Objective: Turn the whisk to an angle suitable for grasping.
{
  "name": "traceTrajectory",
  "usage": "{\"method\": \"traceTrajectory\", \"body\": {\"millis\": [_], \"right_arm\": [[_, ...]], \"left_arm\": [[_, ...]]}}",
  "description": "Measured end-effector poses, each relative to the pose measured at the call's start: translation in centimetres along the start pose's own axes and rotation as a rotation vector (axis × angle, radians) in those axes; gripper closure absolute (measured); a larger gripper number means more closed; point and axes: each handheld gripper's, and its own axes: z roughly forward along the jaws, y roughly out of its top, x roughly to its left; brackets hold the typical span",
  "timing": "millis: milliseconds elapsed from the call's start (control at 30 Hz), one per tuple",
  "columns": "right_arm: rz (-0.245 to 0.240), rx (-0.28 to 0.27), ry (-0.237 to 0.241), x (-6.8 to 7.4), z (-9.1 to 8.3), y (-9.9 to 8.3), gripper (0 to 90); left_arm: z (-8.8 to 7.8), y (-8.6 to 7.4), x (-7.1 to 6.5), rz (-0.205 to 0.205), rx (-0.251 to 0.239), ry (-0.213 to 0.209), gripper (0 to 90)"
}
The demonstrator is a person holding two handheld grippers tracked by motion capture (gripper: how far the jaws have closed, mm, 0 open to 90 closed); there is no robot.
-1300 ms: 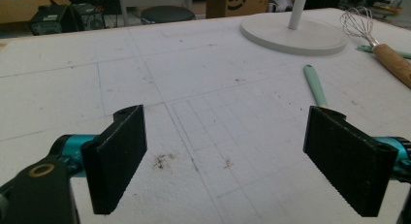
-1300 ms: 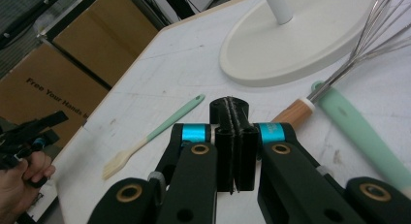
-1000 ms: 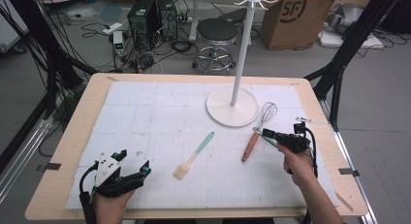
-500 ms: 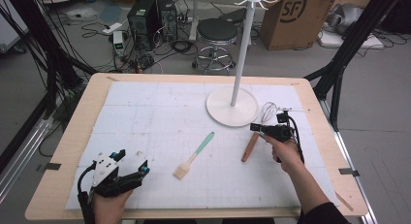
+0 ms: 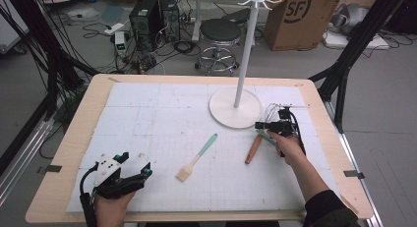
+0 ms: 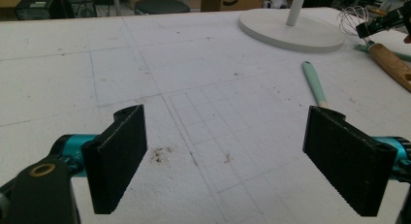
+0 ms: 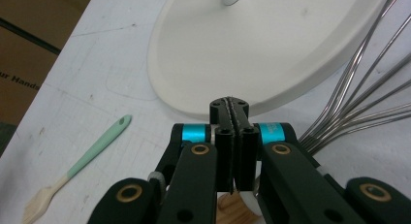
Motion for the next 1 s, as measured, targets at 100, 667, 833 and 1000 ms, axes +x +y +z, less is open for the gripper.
{"method": "traceTrajectory", "body": {"millis": [100,667,833,1000], "right_arm": [[0.013,0.025,-0.017,-0.4,0.4,-0.2,89.5],[-0.059,0.056,-0.118,0.5,-0.9,-0.5,89.5],[-0.094,0.081,-0.142,1.2,-0.9,-0.7,89.5],[-0.111,0.081,-0.168,1.5,-1.8,-1.0,89.5]], "left_arm": [[0.0,0.0,0.1,-0.006,0.002,0.0,16.5],[0.1,0.0,0.0,-0.016,-0.001,-0.01,16.8],[-0.1,0.0,0.0,-0.013,-0.004,-0.005,16.9],[-0.1,0.0,0.0,-0.012,-0.005,-0.008,17.0]]}}
